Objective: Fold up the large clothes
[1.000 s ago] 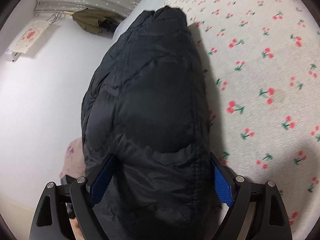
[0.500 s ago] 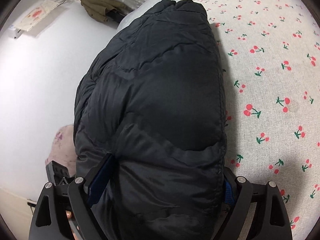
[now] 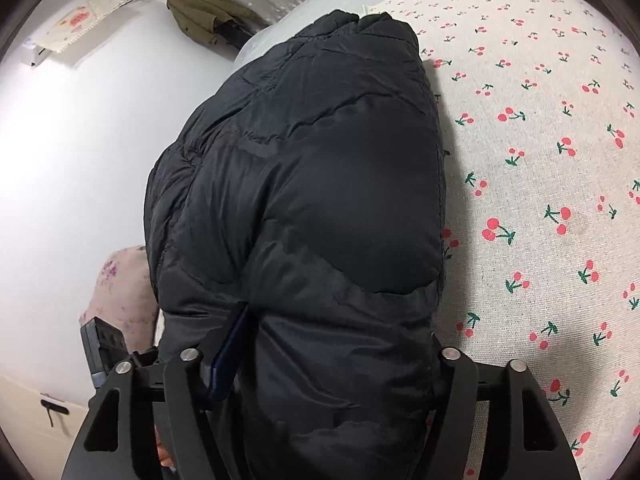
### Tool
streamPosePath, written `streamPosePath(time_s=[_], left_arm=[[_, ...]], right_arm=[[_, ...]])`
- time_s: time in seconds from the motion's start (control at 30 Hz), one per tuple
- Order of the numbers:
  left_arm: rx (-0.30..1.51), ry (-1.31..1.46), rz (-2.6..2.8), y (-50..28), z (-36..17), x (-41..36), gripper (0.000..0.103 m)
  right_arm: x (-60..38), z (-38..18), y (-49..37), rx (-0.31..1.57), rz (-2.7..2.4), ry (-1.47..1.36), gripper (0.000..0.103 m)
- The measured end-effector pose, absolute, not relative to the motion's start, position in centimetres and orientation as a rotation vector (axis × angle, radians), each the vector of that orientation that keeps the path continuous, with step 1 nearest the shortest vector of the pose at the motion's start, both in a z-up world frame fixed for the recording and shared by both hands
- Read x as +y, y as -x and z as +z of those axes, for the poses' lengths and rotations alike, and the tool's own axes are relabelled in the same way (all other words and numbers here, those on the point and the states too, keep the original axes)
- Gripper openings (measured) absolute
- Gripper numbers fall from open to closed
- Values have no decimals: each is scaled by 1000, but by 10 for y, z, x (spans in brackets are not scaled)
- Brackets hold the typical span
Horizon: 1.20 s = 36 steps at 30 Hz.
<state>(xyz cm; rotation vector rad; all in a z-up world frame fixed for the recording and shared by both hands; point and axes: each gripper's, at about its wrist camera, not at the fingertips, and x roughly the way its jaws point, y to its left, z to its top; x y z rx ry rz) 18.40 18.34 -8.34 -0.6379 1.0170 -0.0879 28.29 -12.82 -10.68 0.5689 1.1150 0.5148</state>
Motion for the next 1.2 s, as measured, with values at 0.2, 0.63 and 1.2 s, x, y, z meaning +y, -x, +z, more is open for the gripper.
streamPosePath(time_s=[0.2, 0.63, 1.2], left_arm=[[1000, 681, -96, -180, -85, 193, 46], [906, 699, -76, -173, -61, 195, 18], [739, 786, -239, -183, -13, 148, 16]], right_arm=[[-121, -94, -283, 1080, 515, -534, 49], [-90, -36, -262, 912, 462, -310, 26], [-144, 35, -225, 680, 390, -211, 21]])
